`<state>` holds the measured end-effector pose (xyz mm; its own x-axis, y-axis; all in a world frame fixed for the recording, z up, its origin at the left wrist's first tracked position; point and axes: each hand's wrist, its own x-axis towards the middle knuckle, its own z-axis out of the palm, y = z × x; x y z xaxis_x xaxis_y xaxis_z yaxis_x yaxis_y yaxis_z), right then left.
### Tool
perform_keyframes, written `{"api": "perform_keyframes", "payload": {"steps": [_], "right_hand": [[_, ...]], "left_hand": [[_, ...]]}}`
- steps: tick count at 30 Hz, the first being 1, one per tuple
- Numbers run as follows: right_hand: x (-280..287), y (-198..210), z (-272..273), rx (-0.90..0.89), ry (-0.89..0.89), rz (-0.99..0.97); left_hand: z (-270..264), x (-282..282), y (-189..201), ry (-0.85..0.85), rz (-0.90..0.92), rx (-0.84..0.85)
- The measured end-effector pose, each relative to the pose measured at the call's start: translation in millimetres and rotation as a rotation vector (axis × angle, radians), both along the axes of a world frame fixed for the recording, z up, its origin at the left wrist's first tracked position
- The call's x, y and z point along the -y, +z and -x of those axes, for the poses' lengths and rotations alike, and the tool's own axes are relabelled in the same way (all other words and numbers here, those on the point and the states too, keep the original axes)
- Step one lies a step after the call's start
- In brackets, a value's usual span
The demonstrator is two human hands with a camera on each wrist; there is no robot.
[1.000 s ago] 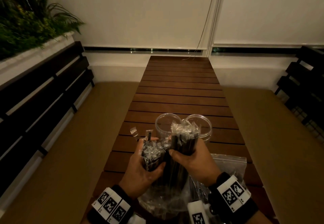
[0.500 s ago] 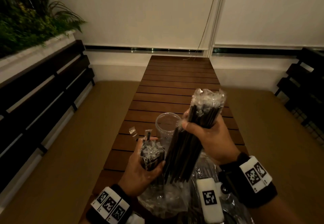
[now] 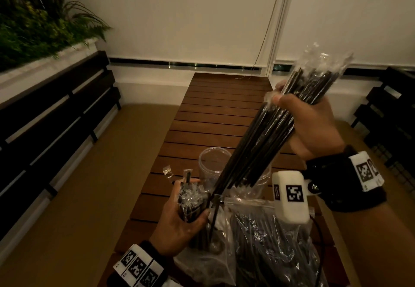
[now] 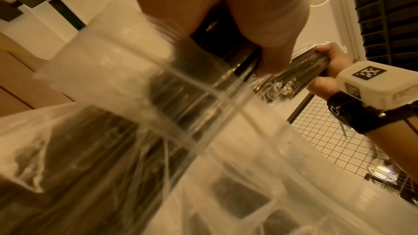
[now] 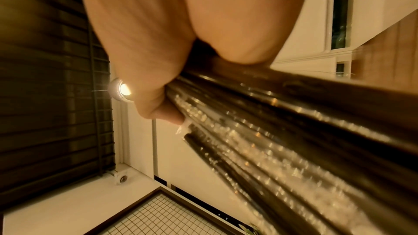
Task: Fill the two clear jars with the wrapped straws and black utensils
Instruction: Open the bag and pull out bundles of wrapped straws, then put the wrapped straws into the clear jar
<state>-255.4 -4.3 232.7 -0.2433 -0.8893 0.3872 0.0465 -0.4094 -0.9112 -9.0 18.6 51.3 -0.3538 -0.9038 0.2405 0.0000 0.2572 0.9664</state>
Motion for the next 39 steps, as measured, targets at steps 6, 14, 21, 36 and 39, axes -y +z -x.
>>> {"api": "perform_keyframes", "payload": {"steps": [6,14,21,36,39], "right_hand": [[15.6,19.6,7.1,0.017,-0.047,0.110],[47.0,19.1,-7.8,-0.096,-0.242,0.137],[67.6,-2.3,-22.0,-0.307,-0.283,0.031],[102.9,-59.8,-40.7,-0.227,-0.207,-0.122],[105.9,-72.3,-40.2,-0.190,-0.195,-0.130]], "left_hand": [[0.0,-1.0,1.1,0.012,0.020,0.004],[0.4,-1.9,1.8,0.008,0.034,0.028],[0.5,-0.4,1.4,0.006,0.018,0.023],[2.3,-1.5,2.7,-0.011,-0.039,0.045],[2.5,-2.4,6.2,-0.023,-0.049,0.043]]}}
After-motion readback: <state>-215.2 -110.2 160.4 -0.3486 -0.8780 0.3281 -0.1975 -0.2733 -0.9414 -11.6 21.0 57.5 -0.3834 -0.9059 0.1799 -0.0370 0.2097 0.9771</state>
